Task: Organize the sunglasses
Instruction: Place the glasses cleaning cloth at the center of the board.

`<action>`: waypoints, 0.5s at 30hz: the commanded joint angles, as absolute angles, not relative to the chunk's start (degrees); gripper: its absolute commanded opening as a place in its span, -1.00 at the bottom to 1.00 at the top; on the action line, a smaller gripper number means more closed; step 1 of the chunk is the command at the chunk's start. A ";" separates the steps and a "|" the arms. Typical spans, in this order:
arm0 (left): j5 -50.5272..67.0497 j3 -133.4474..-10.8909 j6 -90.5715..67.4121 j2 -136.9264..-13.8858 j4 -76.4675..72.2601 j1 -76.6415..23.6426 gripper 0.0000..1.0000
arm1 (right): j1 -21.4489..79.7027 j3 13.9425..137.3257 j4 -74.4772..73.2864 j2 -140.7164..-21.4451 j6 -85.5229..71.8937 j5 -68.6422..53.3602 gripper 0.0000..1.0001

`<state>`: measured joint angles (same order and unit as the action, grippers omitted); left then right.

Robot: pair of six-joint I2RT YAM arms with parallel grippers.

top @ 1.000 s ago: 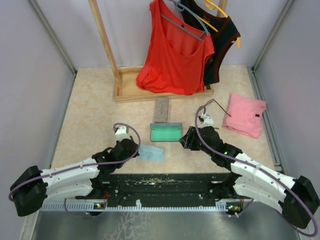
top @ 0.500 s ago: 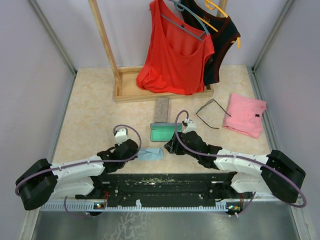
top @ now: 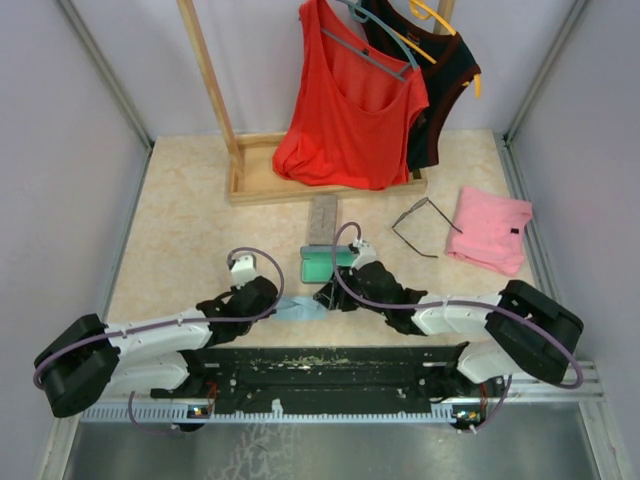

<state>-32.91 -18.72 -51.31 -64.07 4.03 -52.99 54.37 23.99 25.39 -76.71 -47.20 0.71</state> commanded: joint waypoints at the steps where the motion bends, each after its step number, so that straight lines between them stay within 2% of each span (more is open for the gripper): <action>1: -31.76 -19.20 -50.48 -64.73 6.26 -52.65 -1.00 | 55.92 24.90 31.47 -79.07 -48.93 -0.14 -0.05; 7: -31.60 -19.60 -50.37 -64.36 6.68 -52.65 -1.00 | 57.50 24.76 32.14 -82.72 -53.94 4.10 -0.09; 15: -31.32 -19.25 -50.45 -63.76 6.93 -52.71 -1.00 | 57.67 24.21 37.69 -86.90 -56.29 3.73 -0.09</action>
